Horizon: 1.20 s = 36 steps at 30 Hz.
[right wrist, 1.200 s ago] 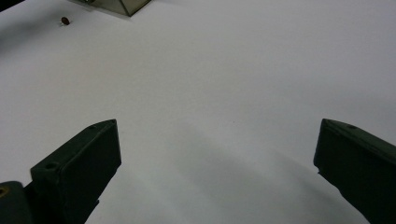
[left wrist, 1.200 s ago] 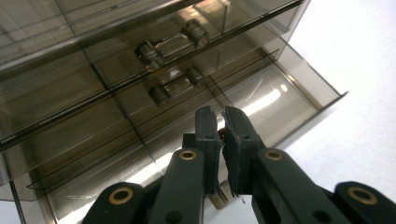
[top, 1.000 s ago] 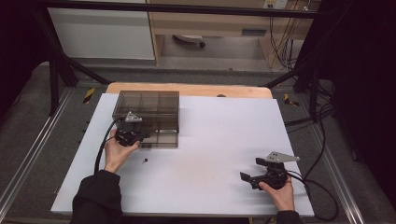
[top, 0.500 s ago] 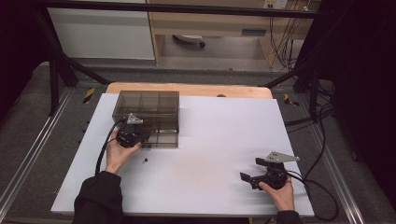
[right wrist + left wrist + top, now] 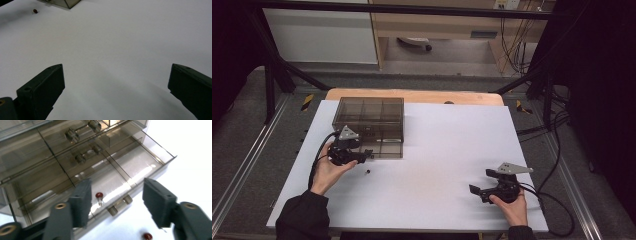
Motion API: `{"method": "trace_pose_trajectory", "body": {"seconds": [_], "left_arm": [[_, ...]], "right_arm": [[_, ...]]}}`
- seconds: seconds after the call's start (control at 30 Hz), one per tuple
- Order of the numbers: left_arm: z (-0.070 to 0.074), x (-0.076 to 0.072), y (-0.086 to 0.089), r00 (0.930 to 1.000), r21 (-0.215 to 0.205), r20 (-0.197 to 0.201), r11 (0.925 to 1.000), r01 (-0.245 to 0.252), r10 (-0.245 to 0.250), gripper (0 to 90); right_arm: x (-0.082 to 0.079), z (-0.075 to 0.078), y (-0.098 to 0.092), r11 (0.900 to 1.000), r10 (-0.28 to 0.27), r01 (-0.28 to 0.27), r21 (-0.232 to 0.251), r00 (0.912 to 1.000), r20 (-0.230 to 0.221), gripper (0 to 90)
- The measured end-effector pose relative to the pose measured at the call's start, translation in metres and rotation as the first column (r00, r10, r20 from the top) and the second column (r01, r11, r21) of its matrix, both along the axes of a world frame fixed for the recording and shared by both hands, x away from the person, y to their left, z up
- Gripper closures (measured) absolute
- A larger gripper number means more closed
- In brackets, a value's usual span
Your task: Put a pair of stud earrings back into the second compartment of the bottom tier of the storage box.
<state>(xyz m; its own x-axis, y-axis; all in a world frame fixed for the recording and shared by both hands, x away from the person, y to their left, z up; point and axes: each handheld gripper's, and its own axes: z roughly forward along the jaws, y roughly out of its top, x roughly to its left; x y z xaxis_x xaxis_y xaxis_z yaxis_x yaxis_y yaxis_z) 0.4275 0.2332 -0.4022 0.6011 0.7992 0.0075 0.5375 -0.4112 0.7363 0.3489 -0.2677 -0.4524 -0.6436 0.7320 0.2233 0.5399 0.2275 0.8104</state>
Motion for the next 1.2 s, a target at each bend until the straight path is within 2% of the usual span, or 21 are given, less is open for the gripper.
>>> {"method": "trace_pose_trajectory", "body": {"seconds": [0.1,0.17,0.27,0.53,0.6,0.73,0.9,1.2], "left_arm": [[-0.001,-0.008,0.006,1.0,-0.024,0.001,0.9997,0.006,-0.006,29.4],[-0.004,-0.013,0.008,1.0,-0.045,-0.001,0.9989,0.007,-0.007,27.5],[-0.008,-0.021,0.011,0.9999,-0.048,-0.003,0.9988,0.012,-0.012,20.0],[-0.019,-0.038,0.017,0.9997,-0.064,-0.007,0.9977,0.021,-0.022,15.1],[-0.022,-0.041,0.018,0.9999,-0.054,0.004,0.9984,0.017,-0.017,13.8],[-0.027,-0.043,0.018,0.9999,-0.045,-0.009,0.9989,0.012,-0.013,11.5],[-0.031,-0.046,0.017,0.9994,-0.048,-0.022,0.9985,0.028,-0.029,13.3],[-0.037,-0.045,0.011,0.9982,-0.033,-0.035,0.9983,0.047,-0.048,32.4]], "right_arm": [[0.0,0.0,0.0,1.0,-0.001,0.001,-0.001,1.0,-0.001,1.4],[0.0,0.0,0.0,1.0,0.0,0.0,-0.001,1.0,-0.001,1.4],[0.0,0.0,0.0,1.0,0.0,0.0,-0.001,1.0,-0.001,1.4],[0.0,-0.001,0.0,1.0,0.003,-0.003,-0.005,1.0,-0.002,1.3],[0.0,-0.001,0.0,1.0,0.004,-0.004,-0.007,1.0,-0.003,1.3],[0.001,-0.001,0.0,1.0,0.004,-0.004,-0.009,1.0,-0.001,1.3],[0.0,-0.001,0.001,1.0,0.003,-0.003,-0.008,1.0,-0.003,1.2],[0.001,-0.002,0.001,1.0,0.005,-0.005,-0.014,1.0,-0.004,1.3]]}}
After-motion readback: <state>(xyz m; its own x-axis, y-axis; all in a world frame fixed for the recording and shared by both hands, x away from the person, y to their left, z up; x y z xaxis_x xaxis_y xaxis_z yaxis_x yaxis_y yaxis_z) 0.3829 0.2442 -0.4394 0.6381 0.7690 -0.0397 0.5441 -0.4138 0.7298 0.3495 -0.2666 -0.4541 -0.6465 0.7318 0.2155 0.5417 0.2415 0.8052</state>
